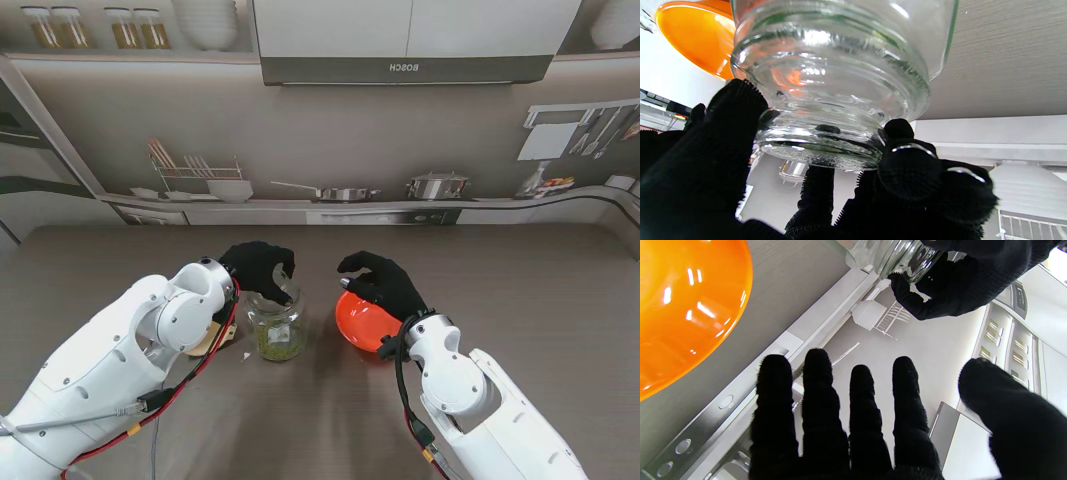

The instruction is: Pour mung beans into a glass jar with a funnel

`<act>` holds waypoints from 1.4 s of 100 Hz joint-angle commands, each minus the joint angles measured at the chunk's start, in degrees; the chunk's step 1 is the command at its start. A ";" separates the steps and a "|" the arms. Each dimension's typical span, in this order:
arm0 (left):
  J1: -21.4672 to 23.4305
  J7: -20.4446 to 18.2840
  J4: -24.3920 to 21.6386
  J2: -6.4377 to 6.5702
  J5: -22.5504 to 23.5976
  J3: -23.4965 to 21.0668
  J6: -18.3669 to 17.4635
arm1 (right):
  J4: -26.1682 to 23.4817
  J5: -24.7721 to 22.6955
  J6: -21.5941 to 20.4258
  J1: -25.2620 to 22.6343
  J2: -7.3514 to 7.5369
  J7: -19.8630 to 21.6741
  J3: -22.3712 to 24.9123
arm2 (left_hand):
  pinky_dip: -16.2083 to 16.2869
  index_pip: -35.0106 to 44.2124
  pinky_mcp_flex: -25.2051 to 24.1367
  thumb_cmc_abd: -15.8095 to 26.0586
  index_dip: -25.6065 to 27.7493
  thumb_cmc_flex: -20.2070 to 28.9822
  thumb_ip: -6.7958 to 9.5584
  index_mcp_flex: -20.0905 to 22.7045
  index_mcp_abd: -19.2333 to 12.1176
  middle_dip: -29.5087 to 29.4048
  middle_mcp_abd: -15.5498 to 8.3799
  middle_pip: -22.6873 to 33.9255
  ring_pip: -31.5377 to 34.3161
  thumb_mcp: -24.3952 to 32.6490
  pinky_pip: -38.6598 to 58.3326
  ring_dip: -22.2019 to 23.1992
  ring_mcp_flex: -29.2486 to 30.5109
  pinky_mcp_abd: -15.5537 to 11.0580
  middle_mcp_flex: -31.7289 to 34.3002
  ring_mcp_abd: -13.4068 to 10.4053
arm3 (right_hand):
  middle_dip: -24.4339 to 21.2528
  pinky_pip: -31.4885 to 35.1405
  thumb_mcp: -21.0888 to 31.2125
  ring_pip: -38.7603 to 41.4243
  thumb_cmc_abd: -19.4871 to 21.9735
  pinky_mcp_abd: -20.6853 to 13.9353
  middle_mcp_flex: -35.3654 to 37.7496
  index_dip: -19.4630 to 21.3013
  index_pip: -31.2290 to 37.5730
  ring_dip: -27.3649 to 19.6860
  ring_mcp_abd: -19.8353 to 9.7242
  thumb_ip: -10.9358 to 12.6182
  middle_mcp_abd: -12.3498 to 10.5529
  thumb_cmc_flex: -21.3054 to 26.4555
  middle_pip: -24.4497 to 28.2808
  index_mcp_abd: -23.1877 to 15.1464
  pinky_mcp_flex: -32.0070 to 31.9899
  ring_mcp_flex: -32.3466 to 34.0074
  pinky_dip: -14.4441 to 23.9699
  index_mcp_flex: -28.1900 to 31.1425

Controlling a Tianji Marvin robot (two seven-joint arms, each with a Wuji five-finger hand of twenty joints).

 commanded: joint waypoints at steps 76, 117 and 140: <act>2.69 -1.41 -2.80 0.31 4.77 -2.22 -2.22 | 0.02 -0.03 0.09 -0.16 -0.21 0.92 0.01 | 2.63 -18.41 -9.24 7.53 -2.73 -3.57 8.99 9.76 -0.41 -21.56 -13.93 -2.90 -12.51 9.91 0.09 5.36 -6.94 -6.45 -12.21 -5.68 | -0.04 1.52 -0.01 0.44 1.21 0.48 0.78 -0.22 0.68 -0.09 -0.04 1.68 -0.01 -1.30 0.46 0.33 -0.61 1.27 -0.03 0.37; 3.07 -1.98 -2.93 0.53 5.88 -2.11 -2.89 | 0.09 -0.01 0.12 -0.16 -0.20 0.94 0.09 | 3.50 -27.82 -13.37 8.66 -5.83 -4.55 9.38 9.68 -0.41 -25.69 -12.90 -6.78 -18.26 7.10 -4.32 4.31 -11.13 -5.40 -14.82 -3.47 | -0.04 1.50 0.02 0.44 1.22 0.49 0.83 -0.24 0.71 -0.09 0.01 1.67 0.01 -1.29 0.48 0.48 -0.65 1.25 -0.02 0.45; 3.26 -1.22 -2.65 0.48 6.17 -2.07 -3.28 | 0.16 -0.01 0.14 -0.11 -0.19 1.03 0.06 | 3.37 -36.14 -19.17 9.83 -9.99 -5.16 9.62 7.26 -1.80 -31.96 -12.01 -11.82 -27.25 4.32 -12.99 2.14 -15.93 -2.77 -17.16 -0.24 | -0.04 1.50 0.01 0.42 1.22 0.47 0.84 -0.25 0.72 -0.10 -0.02 1.69 0.06 -1.25 0.48 0.51 -0.66 1.22 -0.02 0.53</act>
